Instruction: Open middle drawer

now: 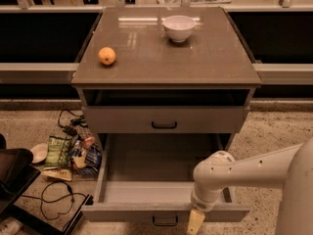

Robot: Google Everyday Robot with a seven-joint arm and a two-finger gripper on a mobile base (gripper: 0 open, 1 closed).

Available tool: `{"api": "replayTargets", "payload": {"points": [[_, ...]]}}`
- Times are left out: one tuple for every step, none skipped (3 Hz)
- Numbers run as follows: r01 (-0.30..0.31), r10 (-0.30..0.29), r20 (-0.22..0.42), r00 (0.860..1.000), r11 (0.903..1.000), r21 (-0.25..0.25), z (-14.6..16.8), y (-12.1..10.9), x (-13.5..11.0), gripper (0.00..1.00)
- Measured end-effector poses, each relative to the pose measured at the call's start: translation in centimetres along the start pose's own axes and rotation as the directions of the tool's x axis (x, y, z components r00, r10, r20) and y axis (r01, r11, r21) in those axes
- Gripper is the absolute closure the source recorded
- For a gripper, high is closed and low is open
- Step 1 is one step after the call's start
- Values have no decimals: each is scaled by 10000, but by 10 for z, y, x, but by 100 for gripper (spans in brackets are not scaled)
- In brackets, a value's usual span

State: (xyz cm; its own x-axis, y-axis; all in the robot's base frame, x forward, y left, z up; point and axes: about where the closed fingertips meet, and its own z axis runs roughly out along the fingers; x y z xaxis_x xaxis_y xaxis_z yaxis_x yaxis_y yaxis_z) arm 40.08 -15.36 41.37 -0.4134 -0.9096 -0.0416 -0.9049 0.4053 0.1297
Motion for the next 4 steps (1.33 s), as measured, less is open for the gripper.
{"api": "replayTargets", "payload": {"points": [[-39, 39, 57, 10000, 10000, -41, 1, 3, 2, 0], [-197, 203, 289, 9994, 9996, -207, 4, 13, 10, 0], [-942, 989, 643, 9930, 9930, -715, 2, 60, 32, 19], [-1204, 1268, 603, 9901, 9876, -1010, -1, 82, 40, 50]]}}
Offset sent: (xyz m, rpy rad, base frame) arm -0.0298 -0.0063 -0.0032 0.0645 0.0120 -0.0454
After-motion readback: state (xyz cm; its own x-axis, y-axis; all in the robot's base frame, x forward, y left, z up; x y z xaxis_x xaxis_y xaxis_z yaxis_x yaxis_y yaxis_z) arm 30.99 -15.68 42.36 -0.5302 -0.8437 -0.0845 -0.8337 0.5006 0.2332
